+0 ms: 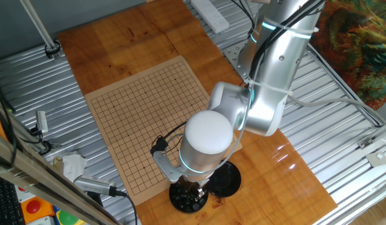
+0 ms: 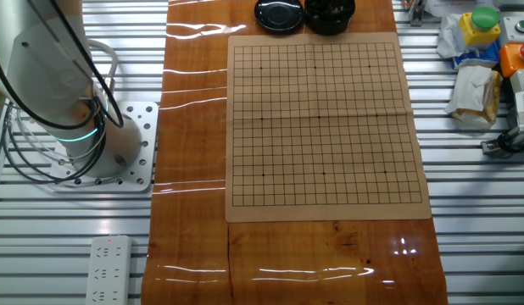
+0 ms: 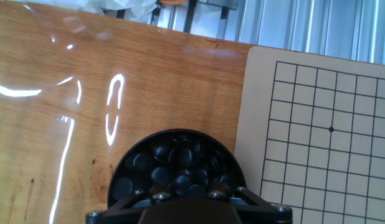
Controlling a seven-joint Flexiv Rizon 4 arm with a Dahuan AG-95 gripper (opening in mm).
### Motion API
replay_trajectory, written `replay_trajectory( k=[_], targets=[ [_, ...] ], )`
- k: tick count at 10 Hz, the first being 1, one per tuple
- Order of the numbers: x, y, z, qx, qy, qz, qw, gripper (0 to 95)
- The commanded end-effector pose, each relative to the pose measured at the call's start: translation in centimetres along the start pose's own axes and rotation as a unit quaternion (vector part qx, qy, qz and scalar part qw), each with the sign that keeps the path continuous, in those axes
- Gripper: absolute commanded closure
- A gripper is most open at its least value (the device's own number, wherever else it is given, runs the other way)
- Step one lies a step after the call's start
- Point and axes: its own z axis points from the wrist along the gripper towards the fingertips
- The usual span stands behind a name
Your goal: Play the first move as black on the 3-4 point in the upper right corner of the Go board
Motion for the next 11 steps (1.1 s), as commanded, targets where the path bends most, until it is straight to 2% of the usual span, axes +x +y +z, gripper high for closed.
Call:
replay_trajectory(
  k=[1,9,10,11],
  targets=[
    [0.19,-0.02,0.11,0.001,0.000,0.000,1.0000,57.0],
    [0.86,-0.18,0.86,0.003,0.000,-0.003,1.0000,57.0],
    [0.87,-0.19,0.87,0.003,-0.001,-0.003,1.0000,76.0],
    [0.87,-0.20,0.89,0.004,-0.001,-0.002,1.0000,76.0]
  ],
)
